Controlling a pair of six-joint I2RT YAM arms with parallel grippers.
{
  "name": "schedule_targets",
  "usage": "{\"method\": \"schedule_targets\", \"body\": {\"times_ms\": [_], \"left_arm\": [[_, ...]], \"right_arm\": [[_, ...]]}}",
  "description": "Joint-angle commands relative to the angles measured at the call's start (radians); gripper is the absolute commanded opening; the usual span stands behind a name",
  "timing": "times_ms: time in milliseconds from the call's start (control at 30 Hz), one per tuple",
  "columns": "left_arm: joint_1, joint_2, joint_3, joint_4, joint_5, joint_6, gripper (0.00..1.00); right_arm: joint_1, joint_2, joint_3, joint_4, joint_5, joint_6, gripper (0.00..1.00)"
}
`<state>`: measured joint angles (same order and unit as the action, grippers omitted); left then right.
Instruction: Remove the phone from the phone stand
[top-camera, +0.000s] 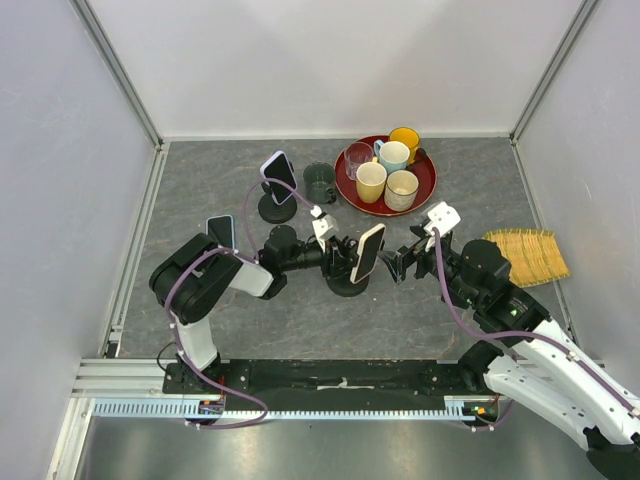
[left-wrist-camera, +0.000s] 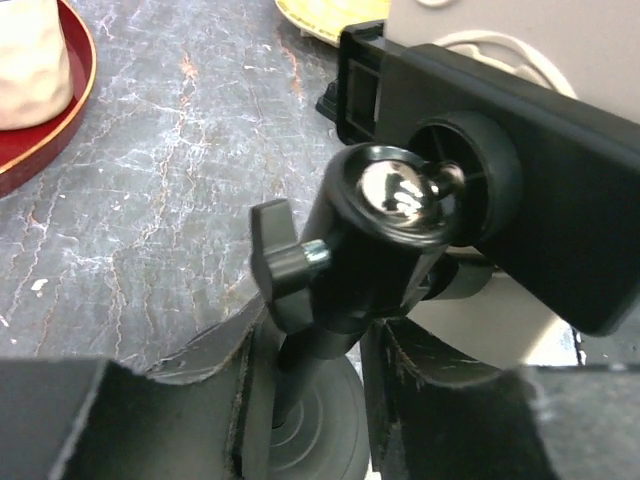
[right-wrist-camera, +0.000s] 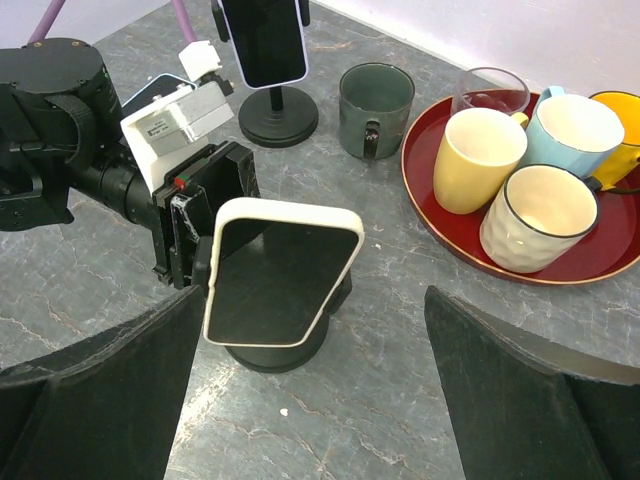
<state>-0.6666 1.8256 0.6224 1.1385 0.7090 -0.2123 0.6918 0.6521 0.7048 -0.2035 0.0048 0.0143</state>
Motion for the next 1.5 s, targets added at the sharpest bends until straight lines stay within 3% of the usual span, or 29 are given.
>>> {"method": "schedule_targets", "body": {"times_ms": [0,133,300,533,733,1033,1267,1467], "left_arm": [[-0.039,-0.002,0.007,0.090,-0.049,0.042,0.36],[-0.077,-0.025,-0.039,0.104,-0.173,0.056,0.15],[-0.164,-0.075,-0.095,0.087,-0.390,0.112,0.02],[-0.320,-0.146,-0.121,-0.065,-0.848,0.189,0.02],[-0.418,-0.137,-0.102,-0.143,-1.103,0.136,0.02],[-0.544,-0.029,-0.038,-0.164,-1.289,0.155,0.02],[-0.585,0.011,0.003,-0.190,-1.310,0.165,0.02],[-0.613,0.060,0.030,-0.203,-1.346,0.174,0.02]], "right_arm": [[0.005,-0.002,0.015,0.029,-0.002,-0.007,0.98],[0.005,-0.006,0.032,0.010,-0.002,-0.007,0.98],[0.005,-0.002,0.071,-0.036,0.020,0.012,0.98],[0.005,0.032,0.154,-0.132,0.087,0.104,0.98],[0.005,0.093,0.236,-0.231,0.129,0.255,0.98],[0.017,0.153,0.248,-0.255,0.222,0.421,0.98],[0.067,0.225,0.260,-0.270,0.336,0.484,0.97],[0.144,0.285,0.257,-0.264,0.492,0.516,0.90]]}}
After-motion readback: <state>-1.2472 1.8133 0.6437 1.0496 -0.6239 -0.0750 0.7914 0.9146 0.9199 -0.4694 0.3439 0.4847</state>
